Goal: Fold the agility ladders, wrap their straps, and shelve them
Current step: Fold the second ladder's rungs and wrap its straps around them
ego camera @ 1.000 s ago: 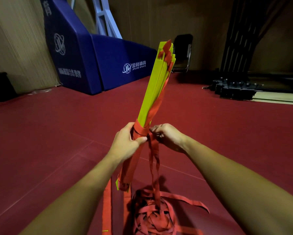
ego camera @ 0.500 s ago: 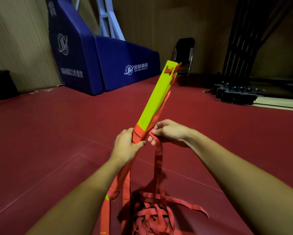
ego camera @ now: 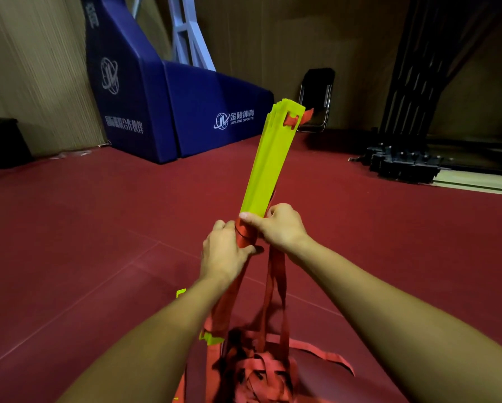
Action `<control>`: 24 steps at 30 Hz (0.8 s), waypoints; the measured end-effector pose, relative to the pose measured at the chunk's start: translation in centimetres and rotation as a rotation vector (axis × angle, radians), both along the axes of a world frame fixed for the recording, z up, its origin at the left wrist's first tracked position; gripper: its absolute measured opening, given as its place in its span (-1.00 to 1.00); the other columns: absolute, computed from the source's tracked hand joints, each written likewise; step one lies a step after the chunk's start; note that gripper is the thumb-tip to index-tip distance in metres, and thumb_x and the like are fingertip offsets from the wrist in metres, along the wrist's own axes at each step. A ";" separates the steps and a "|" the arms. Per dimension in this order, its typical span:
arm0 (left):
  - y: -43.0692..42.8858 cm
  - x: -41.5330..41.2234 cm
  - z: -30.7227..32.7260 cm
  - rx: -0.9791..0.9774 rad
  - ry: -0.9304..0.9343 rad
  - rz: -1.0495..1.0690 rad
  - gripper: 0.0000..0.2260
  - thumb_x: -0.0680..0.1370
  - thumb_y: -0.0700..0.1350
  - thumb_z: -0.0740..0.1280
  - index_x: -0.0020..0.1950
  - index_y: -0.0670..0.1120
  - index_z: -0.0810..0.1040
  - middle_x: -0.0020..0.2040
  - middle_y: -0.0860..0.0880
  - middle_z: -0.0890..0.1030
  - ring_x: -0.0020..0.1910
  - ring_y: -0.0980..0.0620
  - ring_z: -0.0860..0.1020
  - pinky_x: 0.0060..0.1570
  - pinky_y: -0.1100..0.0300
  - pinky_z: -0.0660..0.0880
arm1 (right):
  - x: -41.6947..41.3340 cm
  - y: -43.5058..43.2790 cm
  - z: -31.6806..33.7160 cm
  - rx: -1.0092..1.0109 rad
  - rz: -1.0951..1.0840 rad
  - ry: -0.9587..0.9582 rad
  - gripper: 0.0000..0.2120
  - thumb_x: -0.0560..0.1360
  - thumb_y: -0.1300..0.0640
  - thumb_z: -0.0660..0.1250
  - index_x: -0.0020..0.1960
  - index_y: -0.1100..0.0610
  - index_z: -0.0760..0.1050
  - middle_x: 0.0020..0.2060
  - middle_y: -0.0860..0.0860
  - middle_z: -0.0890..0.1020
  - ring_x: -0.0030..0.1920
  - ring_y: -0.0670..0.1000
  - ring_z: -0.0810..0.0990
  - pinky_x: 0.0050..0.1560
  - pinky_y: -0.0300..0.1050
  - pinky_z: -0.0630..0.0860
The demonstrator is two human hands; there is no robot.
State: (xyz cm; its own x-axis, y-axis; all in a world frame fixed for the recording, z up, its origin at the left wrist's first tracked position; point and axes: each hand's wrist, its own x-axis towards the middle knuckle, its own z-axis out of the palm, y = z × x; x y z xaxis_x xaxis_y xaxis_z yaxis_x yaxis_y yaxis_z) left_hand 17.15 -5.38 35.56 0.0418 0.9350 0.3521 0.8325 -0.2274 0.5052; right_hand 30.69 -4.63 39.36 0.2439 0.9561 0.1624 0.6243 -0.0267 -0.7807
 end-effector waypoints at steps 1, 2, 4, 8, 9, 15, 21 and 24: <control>-0.1 0.1 0.1 0.007 0.021 0.021 -0.51 0.36 0.21 0.54 0.11 -0.08 0.55 -0.01 -0.07 0.48 0.05 -0.23 0.58 -0.02 -0.04 0.46 | -0.2 -0.1 0.0 0.003 -0.021 -0.003 -0.40 0.33 -0.38 0.44 -0.42 0.14 0.36 -0.33 0.12 0.60 -0.23 0.18 0.56 -0.30 -0.04 0.40; -0.2 0.2 0.2 0.015 0.038 0.041 -0.50 0.36 0.22 0.54 0.10 -0.07 0.54 0.00 -0.07 0.49 0.05 -0.23 0.58 -0.04 -0.05 0.47 | -0.3 -0.1 0.1 0.003 -0.038 0.003 -0.40 0.35 -0.36 0.44 -0.43 0.13 0.33 -0.34 0.12 0.57 -0.24 0.18 0.55 -0.30 -0.06 0.37; -0.4 0.4 0.3 0.024 0.060 0.081 -0.50 0.36 0.23 0.54 0.09 -0.06 0.52 0.02 -0.07 0.49 0.06 -0.23 0.58 -0.08 -0.04 0.47 | -0.3 0.1 -0.2 -0.007 -0.045 0.026 -0.43 0.38 -0.33 0.43 -0.42 0.15 0.40 -0.32 0.13 0.62 -0.19 0.21 0.61 -0.28 -0.07 0.39; -0.7 0.7 0.4 0.050 0.116 0.136 -0.49 0.39 0.22 0.52 0.16 -0.03 0.46 0.10 -0.05 0.48 0.12 -0.20 0.57 -0.06 -0.03 0.47 | 0.0 0.2 -0.5 -0.031 -0.001 0.055 -0.34 0.32 -0.46 0.36 -0.29 0.20 0.61 -0.25 0.15 0.70 -0.12 0.17 0.66 -0.18 -0.06 0.50; -0.7 0.8 0.4 0.053 0.128 0.132 -0.50 0.40 0.20 0.52 0.18 -0.02 0.45 0.10 -0.05 0.47 0.13 -0.19 0.56 -0.06 -0.04 0.47 | 0.0 0.2 -0.6 -0.027 -0.002 0.059 -0.32 0.30 -0.48 0.35 -0.30 0.20 0.60 -0.26 0.15 0.69 -0.13 0.16 0.66 -0.19 -0.06 0.50; 0.5 0.5 0.4 -0.135 -0.105 -0.152 -0.55 0.38 0.02 0.51 0.19 -0.02 0.47 0.08 -0.08 0.54 0.08 -0.14 0.54 0.03 0.03 0.45 | 1.1 0.3 -0.6 0.011 0.024 0.062 -0.51 0.51 -0.18 0.37 -0.47 0.10 0.45 -0.49 -0.01 0.54 -0.34 0.04 0.52 -0.26 -0.11 0.35; 1.4 -1.3 0.5 -0.525 -0.585 -0.387 -0.65 0.52 -0.37 0.38 0.28 -0.17 0.56 0.17 -0.20 0.66 0.01 0.02 0.59 -0.08 0.26 0.53 | 2.1 0.7 -1.0 0.009 0.105 0.067 -0.53 0.54 -0.11 0.36 -0.42 0.16 0.49 -0.58 -0.08 0.52 -0.46 -0.08 0.42 -0.34 -0.12 0.33; 2.0 -2.0 -0.4 -0.457 -0.499 -0.366 -0.68 0.42 -0.21 0.52 0.15 -0.06 0.63 0.06 -0.11 0.71 -0.02 -0.01 0.62 0.05 0.10 0.58 | 2.2 0.6 -0.9 -0.009 0.183 0.132 -0.58 0.51 -0.10 0.41 -0.40 0.14 0.53 -0.51 -0.04 0.58 -0.46 -0.08 0.45 -0.29 -0.14 0.36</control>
State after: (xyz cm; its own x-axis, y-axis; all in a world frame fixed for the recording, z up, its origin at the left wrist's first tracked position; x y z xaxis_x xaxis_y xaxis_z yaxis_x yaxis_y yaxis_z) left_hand 15.15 -3.42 35.13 0.3141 0.9494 -0.0077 0.3933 -0.1227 0.9112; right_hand 32.93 -4.00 38.42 0.0847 0.9877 0.1317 0.5119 0.0702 -0.8562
